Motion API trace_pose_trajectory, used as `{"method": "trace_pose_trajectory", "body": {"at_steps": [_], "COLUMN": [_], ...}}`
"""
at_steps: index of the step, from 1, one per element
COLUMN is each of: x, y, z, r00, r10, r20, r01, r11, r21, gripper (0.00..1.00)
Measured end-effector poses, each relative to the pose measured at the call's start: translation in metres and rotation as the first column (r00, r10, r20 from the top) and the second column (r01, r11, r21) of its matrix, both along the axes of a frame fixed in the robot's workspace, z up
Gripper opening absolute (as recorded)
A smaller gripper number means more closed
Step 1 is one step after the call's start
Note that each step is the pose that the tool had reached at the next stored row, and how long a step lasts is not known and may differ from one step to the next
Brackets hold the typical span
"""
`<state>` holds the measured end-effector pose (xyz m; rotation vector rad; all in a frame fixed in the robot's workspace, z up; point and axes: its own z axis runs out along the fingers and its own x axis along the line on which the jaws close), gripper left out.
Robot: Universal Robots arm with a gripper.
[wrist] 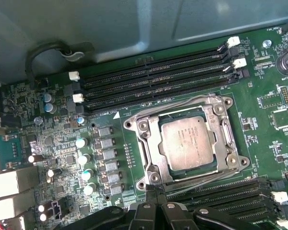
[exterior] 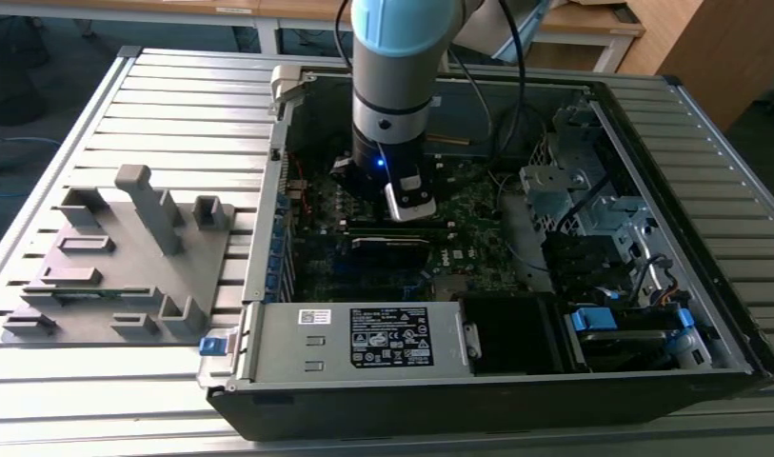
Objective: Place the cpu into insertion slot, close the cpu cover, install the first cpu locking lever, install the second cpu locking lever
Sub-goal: 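Install the second cpu locking lever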
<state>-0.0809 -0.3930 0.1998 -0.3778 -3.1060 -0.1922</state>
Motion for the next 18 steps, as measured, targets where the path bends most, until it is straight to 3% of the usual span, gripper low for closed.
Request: {"method": "trace_pose_trajectory", "body": {"at_steps": [8, 10, 11, 18], "x": [0.0000, 0.0000, 0.0000, 0.0000], "y": [-0.0010, -0.0013, -0.0016, -0.0026], "z": [-0.0010, -0.0013, -0.0014, -0.0025], "r00": [1.0000, 1.0000, 1.0000, 1.0000], "r10": [0.000, 0.000, 0.000, 0.000], "r20": [-0.0015, -0.0028, -0.0056, -0.0062], "r01": [0.000, 0.000, 0.000, 0.000], "r11": [0.9997, 0.9994, 0.9990, 0.9988], "r21": [0.0249, 0.0337, 0.0443, 0.0492], "gripper": [0.10, 0.10, 0.10, 0.10]}}
